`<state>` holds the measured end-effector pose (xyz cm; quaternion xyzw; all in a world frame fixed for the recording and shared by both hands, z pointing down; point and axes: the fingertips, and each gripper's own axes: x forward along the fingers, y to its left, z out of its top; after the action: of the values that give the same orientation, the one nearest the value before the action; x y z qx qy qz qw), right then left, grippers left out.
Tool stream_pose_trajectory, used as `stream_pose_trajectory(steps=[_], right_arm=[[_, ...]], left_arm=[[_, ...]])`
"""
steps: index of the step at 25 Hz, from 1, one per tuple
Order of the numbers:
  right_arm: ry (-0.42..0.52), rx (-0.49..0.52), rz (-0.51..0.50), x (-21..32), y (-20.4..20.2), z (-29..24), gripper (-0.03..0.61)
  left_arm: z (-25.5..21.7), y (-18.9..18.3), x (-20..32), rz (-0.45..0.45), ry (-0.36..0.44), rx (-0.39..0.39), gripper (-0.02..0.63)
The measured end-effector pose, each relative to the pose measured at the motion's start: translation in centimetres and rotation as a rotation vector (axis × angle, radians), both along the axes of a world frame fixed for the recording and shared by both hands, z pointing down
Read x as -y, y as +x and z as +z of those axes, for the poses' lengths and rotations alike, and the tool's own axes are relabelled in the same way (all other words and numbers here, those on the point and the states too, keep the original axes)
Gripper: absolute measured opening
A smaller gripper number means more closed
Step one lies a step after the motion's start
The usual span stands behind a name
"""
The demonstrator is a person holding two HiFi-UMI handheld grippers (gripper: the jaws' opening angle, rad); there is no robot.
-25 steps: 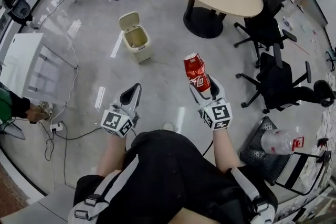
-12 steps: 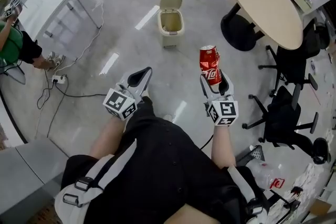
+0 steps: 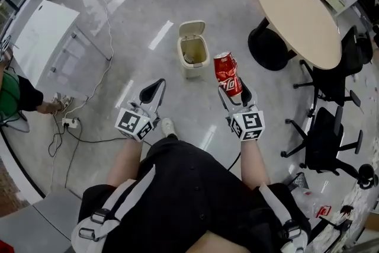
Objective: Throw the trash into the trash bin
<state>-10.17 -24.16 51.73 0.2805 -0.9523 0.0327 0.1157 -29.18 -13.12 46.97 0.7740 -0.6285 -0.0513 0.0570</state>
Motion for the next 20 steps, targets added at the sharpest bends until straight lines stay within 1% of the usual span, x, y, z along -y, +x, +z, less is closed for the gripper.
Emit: stream_pose_trajectory(steps=[4,11,16,20], right_arm=[[0.004,-0.006,-0.014,2.5,-4.5,0.0,0.308],[-0.031,-0.005,-0.025,5.3,-10.8,1.6,0.308],[-0.061,-0.033,-0.028,6.2,-13.1,3.0,0.308],[-0.088,-0.061,-0.022,8.1,-13.1,4.9,0.308]], left_arm=[[-0.1,-4.4,2.7,-0.008,-0.005,0.012,0.000],[0.8,-9.7,6.1,-0.005,-0.018,0.010,0.000],[2.0,-11.6,7.6,0.003,-0.036,-0.007,0.000],[3.4,-11.4,9.9,0.021,-0.059,-0.024,0.000]])
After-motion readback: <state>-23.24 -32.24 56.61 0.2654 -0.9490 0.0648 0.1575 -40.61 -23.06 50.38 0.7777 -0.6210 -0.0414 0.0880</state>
